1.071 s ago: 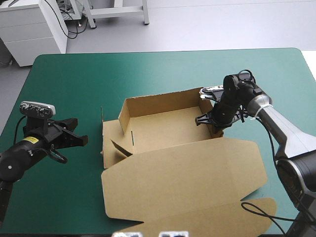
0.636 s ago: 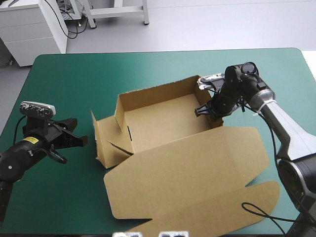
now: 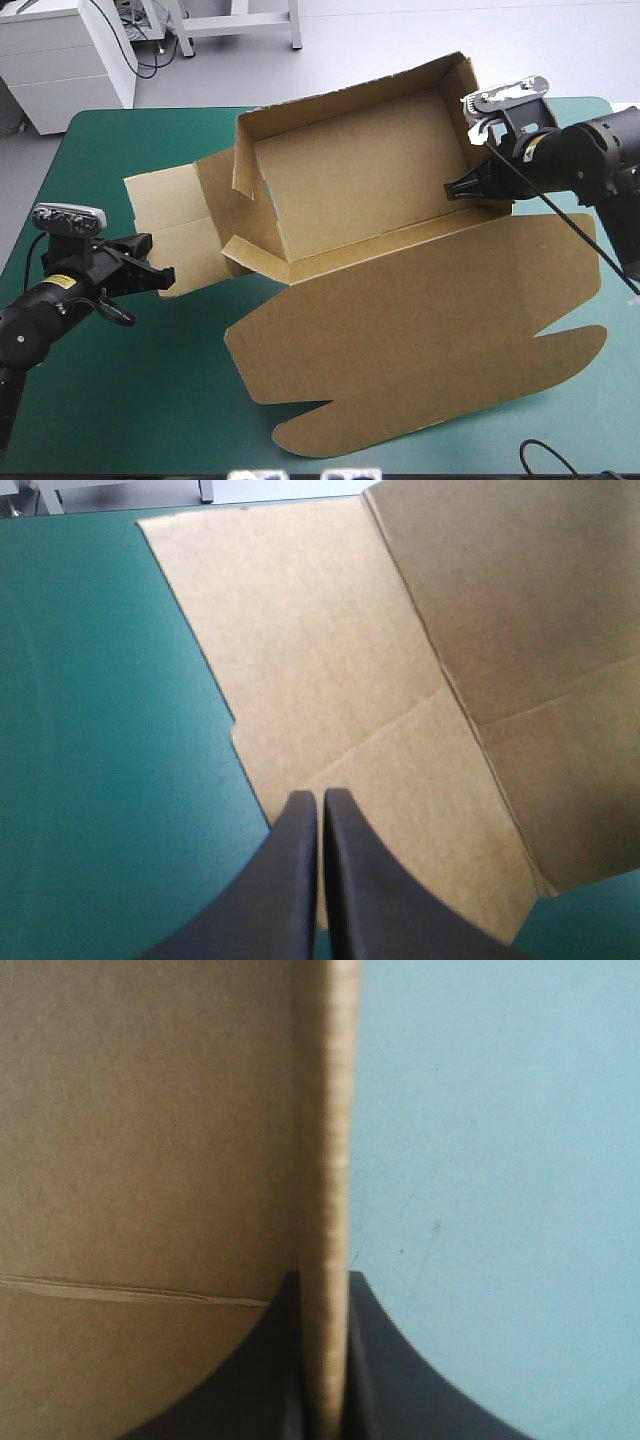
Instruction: Fold the box
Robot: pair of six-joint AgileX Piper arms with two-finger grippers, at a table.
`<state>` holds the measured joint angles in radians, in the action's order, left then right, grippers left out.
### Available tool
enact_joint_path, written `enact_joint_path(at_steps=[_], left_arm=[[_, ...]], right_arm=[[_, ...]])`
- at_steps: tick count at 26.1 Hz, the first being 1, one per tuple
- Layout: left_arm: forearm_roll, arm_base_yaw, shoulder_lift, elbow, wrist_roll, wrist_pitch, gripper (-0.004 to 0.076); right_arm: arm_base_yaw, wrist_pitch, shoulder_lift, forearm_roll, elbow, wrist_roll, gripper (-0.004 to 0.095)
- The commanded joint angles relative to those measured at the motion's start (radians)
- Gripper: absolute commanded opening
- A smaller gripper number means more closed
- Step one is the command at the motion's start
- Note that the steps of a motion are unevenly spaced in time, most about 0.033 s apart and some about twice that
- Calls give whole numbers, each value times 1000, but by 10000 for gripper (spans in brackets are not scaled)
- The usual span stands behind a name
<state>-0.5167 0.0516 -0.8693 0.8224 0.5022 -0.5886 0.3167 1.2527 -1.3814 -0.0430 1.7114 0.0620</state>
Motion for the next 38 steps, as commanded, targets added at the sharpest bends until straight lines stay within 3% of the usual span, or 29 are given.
enact_joint_path(at_steps=[1, 9, 15, 24, 27, 33, 38], left_arm=[[18, 0, 7, 50, -24, 68, 9], [464, 1, -21, 113, -389, 70, 9], [497, 35, -57, 113, -447, 73, 9], [489, 50, -181, 113, -460, 73, 9], [410, 50, -223, 113, -421, 73, 9], [27, 46, -261, 113, -133, 15, 9], [-165, -12, -263, 113, 24, -35, 9]], right_arm=[[-1, -4, 51, -3, 34, -12, -19], [-3, -4, 117, -27, 34, -12, -19], [-3, -4, 145, -45, 34, -16, -19], [-3, -4, 207, 26, 40, -11, -19], [-3, -4, 212, 63, 40, -4, -19], [-3, -9, 174, 204, 40, 54, -19], [-3, -27, 107, 230, 40, 69, -19]])
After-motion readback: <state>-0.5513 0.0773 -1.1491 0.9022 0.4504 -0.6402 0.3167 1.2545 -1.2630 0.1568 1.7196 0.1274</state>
